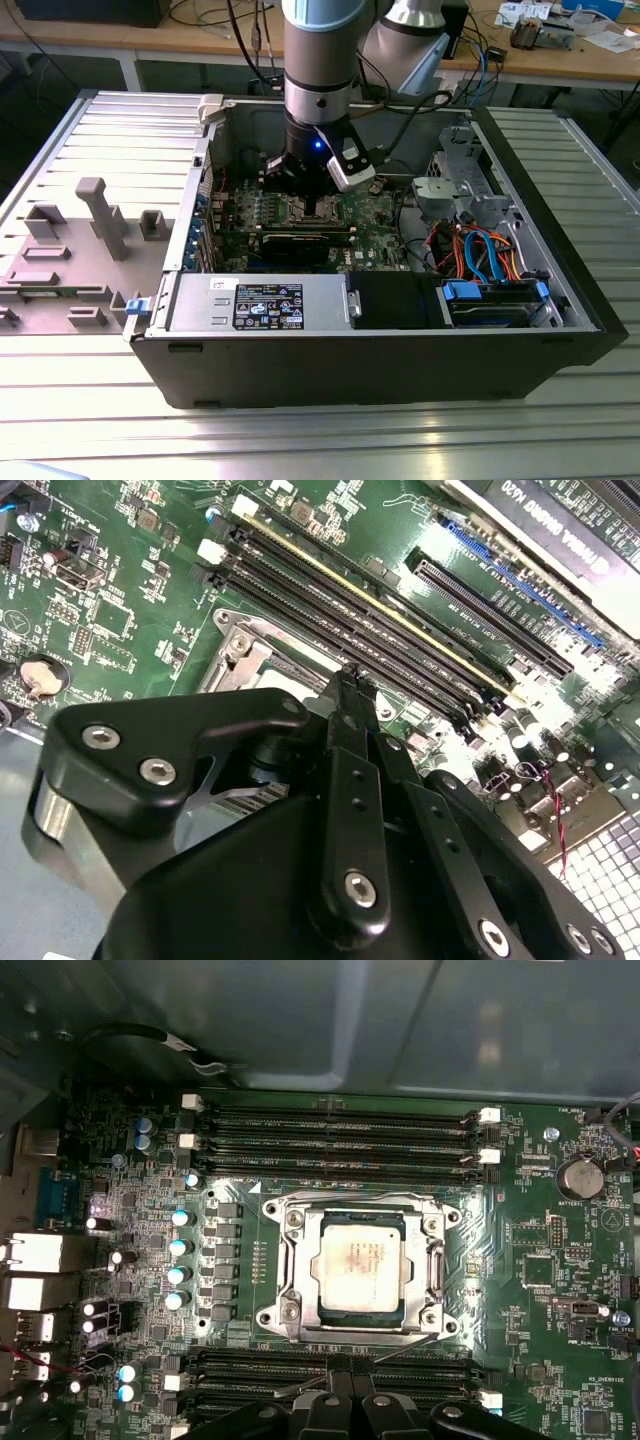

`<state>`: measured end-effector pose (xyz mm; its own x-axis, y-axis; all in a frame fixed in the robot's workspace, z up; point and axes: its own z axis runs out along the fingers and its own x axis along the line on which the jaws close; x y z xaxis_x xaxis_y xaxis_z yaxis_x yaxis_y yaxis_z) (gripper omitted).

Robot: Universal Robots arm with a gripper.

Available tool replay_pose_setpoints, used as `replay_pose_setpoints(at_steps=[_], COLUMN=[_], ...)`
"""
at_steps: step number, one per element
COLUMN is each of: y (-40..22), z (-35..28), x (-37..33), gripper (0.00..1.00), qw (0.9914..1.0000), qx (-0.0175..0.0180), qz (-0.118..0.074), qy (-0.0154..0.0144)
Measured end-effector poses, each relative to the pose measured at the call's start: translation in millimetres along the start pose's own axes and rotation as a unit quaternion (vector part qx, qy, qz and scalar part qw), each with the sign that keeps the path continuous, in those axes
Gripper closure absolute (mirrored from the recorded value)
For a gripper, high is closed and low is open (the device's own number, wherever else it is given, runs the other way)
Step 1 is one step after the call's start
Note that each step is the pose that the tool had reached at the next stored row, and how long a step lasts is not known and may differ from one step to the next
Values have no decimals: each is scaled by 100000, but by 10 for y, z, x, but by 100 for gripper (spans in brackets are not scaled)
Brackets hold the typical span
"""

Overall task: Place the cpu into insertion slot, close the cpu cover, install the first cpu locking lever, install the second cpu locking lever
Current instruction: 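Install the second cpu locking lever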

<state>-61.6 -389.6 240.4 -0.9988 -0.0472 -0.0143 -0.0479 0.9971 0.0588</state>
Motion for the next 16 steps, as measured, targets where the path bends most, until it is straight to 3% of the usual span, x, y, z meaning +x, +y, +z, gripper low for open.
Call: replay_pose_setpoints(at_steps=[3, 10, 16], y=[-13, -49, -49], z=[3, 35, 94], x=[15, 76, 207], gripper=[89, 89, 89], qw=[99999, 99997, 99980], qx=[-319, -597, -1030], qz=[14, -401, -1689], qy=[68, 293, 395])
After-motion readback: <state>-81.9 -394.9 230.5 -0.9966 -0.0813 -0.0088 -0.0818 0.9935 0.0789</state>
